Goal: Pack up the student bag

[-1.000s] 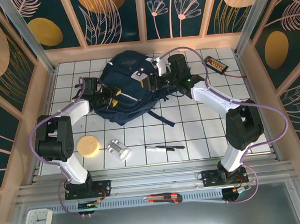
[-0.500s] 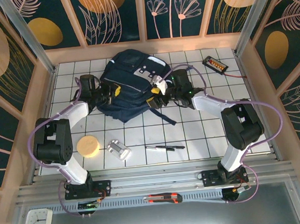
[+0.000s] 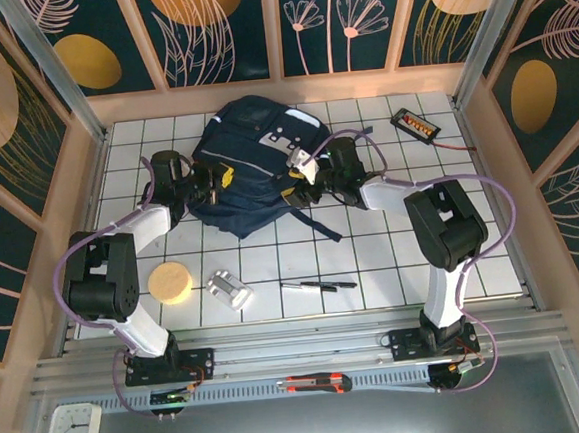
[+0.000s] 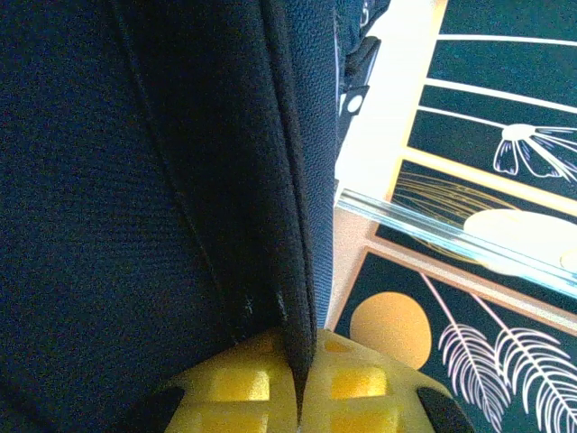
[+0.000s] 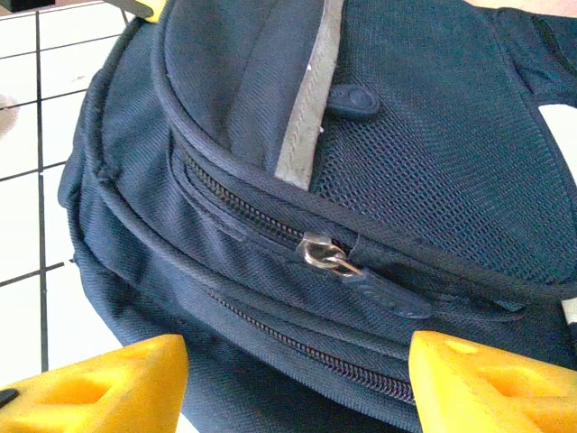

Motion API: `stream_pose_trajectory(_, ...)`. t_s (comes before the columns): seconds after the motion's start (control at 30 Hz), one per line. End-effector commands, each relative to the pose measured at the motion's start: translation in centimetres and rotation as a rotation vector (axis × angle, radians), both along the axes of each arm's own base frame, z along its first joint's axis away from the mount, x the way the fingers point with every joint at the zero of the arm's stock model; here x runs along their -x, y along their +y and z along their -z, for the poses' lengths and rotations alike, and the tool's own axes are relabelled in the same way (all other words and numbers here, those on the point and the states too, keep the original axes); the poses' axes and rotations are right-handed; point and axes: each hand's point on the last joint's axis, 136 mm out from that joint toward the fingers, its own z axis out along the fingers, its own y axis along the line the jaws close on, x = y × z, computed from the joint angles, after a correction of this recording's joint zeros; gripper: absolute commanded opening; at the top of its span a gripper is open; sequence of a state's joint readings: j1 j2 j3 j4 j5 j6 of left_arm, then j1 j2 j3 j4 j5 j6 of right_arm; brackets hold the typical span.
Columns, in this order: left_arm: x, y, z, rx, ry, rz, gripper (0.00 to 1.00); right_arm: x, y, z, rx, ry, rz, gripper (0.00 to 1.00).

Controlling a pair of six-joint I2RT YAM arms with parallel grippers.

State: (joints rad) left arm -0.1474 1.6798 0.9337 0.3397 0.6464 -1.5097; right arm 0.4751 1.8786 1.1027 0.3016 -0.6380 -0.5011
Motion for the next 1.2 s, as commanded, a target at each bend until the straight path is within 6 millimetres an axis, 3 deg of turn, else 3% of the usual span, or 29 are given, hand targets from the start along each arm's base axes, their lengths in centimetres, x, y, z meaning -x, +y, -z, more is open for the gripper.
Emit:
stream_pose_trajectory(0.0,0.4,-1.2,-4.7,0.061,-0.137,0.077,0.0,-1.0,0.3,-1.3,-0.031,-0.054,-0.023,0.66)
stream_pose_trajectory(0.37,1.2,-1.1,-3.6,0.036,-0.114,0.093,0.0,-1.2,0.1,-2.5,-0.094,0.034,-0.105,0.66)
stream_pose_trajectory(0.87,1.3,-1.1,-4.0,0.031,-0.122,0.094,0.0,-0.8,0.0,2.1,-0.027,0.177,-0.126,0.65)
stream_pose_trajectory(1.17,1.3,-1.1,-4.3,0.029,-0.13,0.093,0.0,-0.6,0.9,2.4,-0.025,0.189,-0.132,0.6)
